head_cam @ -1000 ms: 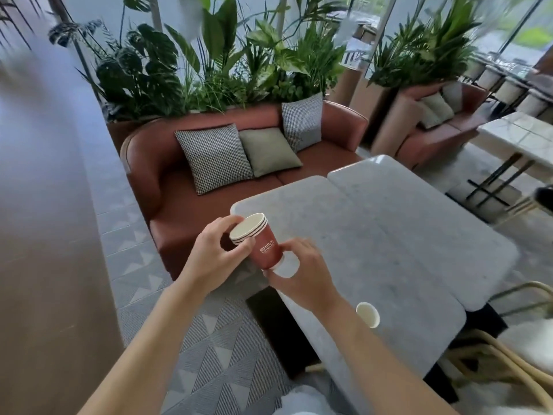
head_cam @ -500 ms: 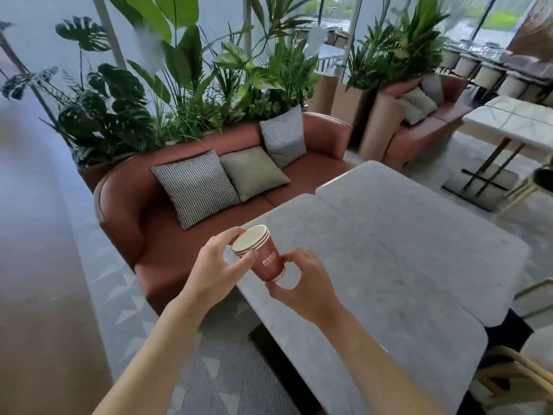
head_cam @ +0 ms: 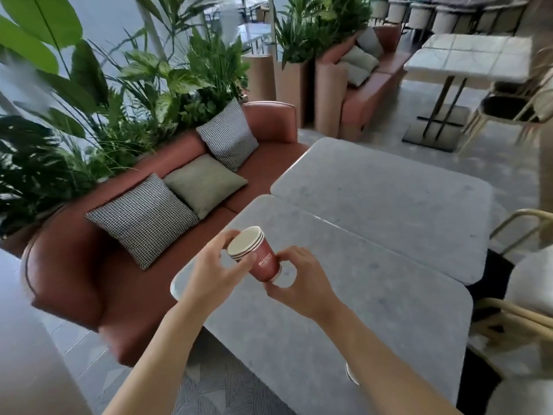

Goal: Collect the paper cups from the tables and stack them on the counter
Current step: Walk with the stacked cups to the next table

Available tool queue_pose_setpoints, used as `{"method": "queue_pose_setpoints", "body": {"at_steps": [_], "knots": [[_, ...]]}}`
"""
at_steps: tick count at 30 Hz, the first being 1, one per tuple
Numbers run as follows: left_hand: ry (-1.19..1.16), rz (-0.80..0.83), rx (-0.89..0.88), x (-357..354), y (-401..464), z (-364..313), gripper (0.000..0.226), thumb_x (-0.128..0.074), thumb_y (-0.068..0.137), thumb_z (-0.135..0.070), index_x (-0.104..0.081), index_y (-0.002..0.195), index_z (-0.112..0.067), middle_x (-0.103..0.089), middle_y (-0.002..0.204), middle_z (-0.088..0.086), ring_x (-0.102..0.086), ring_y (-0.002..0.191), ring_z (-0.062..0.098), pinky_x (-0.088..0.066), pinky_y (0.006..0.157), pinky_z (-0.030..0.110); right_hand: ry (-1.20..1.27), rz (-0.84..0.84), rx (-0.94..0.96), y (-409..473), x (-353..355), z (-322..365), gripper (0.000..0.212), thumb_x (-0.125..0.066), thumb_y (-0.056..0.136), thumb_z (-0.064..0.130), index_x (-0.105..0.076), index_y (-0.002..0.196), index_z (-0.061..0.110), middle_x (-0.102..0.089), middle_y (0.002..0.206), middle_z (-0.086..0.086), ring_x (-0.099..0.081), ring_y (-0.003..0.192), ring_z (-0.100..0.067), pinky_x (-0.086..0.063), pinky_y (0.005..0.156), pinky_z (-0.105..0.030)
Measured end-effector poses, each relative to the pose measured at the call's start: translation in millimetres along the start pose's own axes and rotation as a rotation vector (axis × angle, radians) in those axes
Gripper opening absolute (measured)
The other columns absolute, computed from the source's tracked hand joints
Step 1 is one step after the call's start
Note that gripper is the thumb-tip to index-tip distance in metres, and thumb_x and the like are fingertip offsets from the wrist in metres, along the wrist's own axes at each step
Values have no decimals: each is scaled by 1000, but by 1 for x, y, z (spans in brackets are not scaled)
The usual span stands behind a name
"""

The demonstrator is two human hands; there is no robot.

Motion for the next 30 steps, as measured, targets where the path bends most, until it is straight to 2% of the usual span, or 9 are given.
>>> {"method": "queue_pose_setpoints", "body": {"at_steps": [4, 6, 12, 16, 21, 24, 27, 29, 30], "knots": [[5, 87, -28, -32, 26, -10, 37, -80, 93, -29, -62, 123, -42, -68, 121, -21, -60, 116, -5, -42, 89, 7, -14, -46, -60, 1, 23, -24, 41, -87, 68, 35, -72, 104, 22, -70, 103, 13, -61, 98, -8, -48, 94, -31], [-9, 123, -49, -48, 41, -15, 38, -81, 91, -33, -64, 125, -33, -70, 120, -18, -63, 116, -1, -43, 90, 7, -31, -81, -95, 3, 34, -34, 42, -89, 68, 32, -73, 105, 21, -70, 103, 12, -61, 98, -8, -48, 95, -30], [-85, 244, -116, -91, 80, -26, 60, -76, 74, -52, -63, 128, -30, -69, 119, -21, -64, 116, 2, -50, 98, 27, -102, -189, -216, 2, 66, -59, 46, -84, 72, 39, -72, 113, 24, -68, 109, 14, -60, 105, -7, -47, 100, -31], [-112, 376, -195, -117, 104, -34, 75, -73, 67, -62, -64, 133, -27, -68, 126, -11, -64, 118, 10, -53, 103, 38, -159, -305, -303, -3, 83, -70, 47, -83, 74, 36, -71, 118, 26, -68, 112, 14, -59, 107, -5, -47, 99, -28], [-154, 498, -224, -152, 126, -33, 74, -77, 60, -61, -63, 126, -32, -68, 123, -13, -64, 115, 8, -50, 99, 29, -189, -369, -523, -39, 90, -98, 64, -84, 79, 36, -63, 139, 25, -60, 141, 12, -53, 132, -9, -41, 116, -34], [-172, 583, -246, -180, 128, -26, 72, -77, 56, -58, -62, 121, -31, -67, 119, -10, -62, 110, 6, -46, 91, 20, -200, -412, -702, -80, 91, -120, 69, -88, 78, 34, -62, 141, 19, -59, 143, 7, -55, 133, -14, -41, 117, -40], [-137, 666, -247, -206, 118, -4, 72, -77, 55, -57, -61, 121, -32, -64, 117, -13, -61, 108, 4, -46, 90, 19, -166, -454, -874, -128, 79, -136, 74, -92, 73, 31, -63, 139, 14, -60, 139, 3, -57, 131, -21, -41, 115, -43], [-57, 727, -258, -221, 107, 16, 71, -86, 58, -52, -59, 121, -33, -60, 117, -17, -59, 108, 3, -41, 84, 12, -148, -449, -976, -157, 65, -144, 76, -93, 73, 30, -62, 140, 12, -58, 142, -1, -53, 136, -24, -38, 118, -41], [-20, 755, -256, -229, 100, 28, 72, -92, 62, -45, -58, 124, -31, -58, 119, -16, -59, 110, 7, -41, 83, 14, -147, -434, -1022, -170, 57, -148, 76, -93, 75, 27, -60, 142, 11, -56, 146, -5, -51, 139, -25, -36, 119, -41]]}}
Point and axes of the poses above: each hand's wrist, its own y-axis towards the middle knuckle, its own x-axis out of the back of the hand, z = x × y, the point moved 8 cm from there along y, towards the middle knuckle
